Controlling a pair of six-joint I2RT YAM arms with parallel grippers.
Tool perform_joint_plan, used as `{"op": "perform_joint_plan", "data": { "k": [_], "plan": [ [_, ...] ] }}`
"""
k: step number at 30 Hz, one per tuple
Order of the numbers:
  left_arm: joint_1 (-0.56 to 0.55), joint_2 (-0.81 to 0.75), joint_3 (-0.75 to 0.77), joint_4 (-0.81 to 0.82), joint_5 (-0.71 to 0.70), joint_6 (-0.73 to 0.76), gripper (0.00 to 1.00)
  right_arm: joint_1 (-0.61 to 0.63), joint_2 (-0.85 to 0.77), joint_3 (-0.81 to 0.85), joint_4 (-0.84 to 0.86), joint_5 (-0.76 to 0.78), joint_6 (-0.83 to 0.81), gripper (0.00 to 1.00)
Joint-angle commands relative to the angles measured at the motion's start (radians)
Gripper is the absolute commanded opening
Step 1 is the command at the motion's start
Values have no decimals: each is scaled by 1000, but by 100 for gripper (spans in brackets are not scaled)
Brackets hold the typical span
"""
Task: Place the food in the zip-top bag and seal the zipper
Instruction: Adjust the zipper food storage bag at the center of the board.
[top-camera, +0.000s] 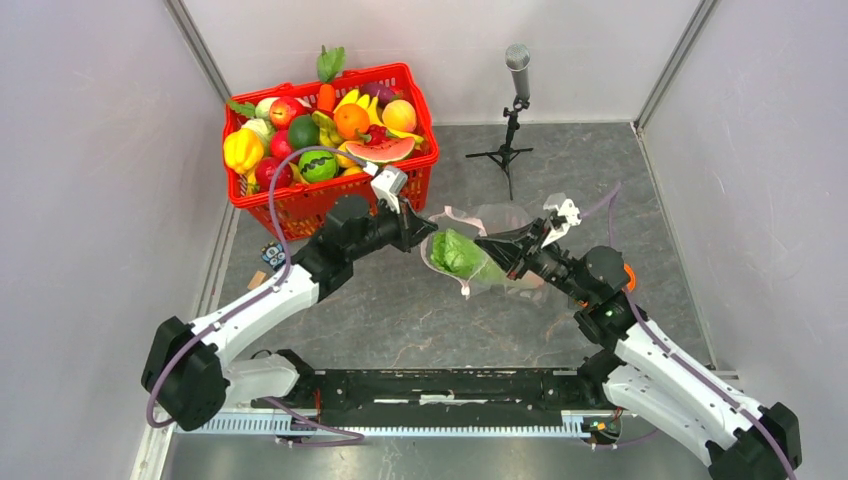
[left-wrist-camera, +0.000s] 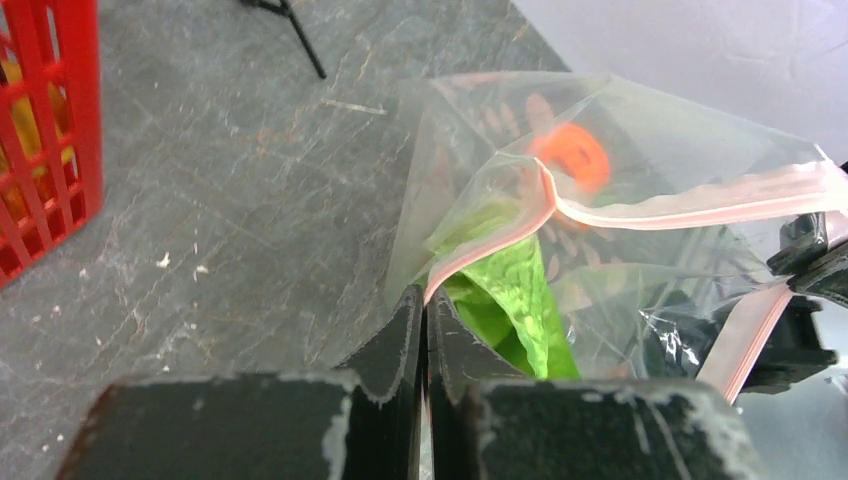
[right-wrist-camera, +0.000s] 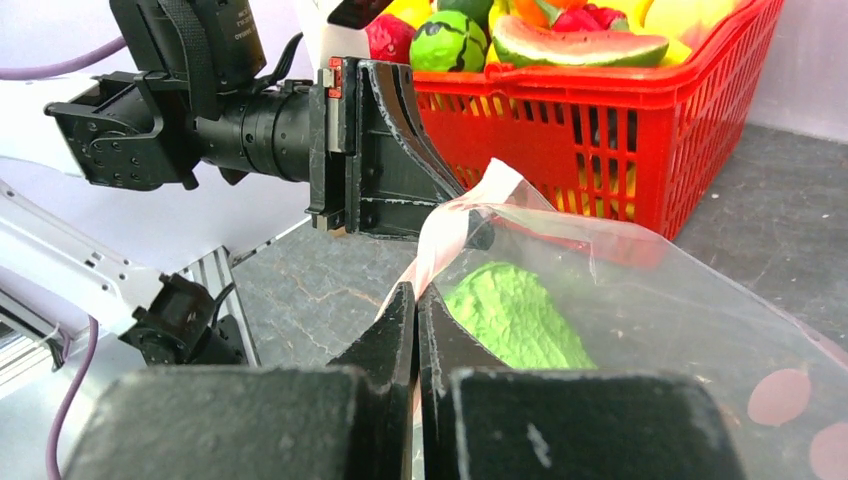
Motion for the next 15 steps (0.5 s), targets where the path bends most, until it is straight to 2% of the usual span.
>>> {"op": "perform_joint_plan", "data": {
  "k": [1, 4, 5, 6, 9, 11, 13, 15],
  "plan": [
    [4, -28, -95, 124, -66, -34, 11, 4, -37, -149, 263, -22, 58, 0],
    [4, -52, -101, 107, -95, -35, 17, 3, -57, -176, 294, 4, 67, 0],
    [4, -56, -97, 100, -95, -34, 26, 5, -49, -162, 273, 4, 64, 0],
    [4, -60, -92, 91, -94, -35, 28, 5, -40, -143, 250, 7, 62, 0],
    [4, -69, -86, 85, -95, -41, 32, 5, -2, -91, 182, 34, 57, 0],
    [4, -78, -76, 78, -86, -37, 45, 6, 14, -62, 133, 72, 62, 0],
    [4, -102, -66, 62, -85, -33, 63, 7, 21, -47, 115, 104, 60, 0],
    [4, -133, -62, 48, -114, -23, 71, 9, 22, -34, 88, 152, 67, 0]
  ]
}}
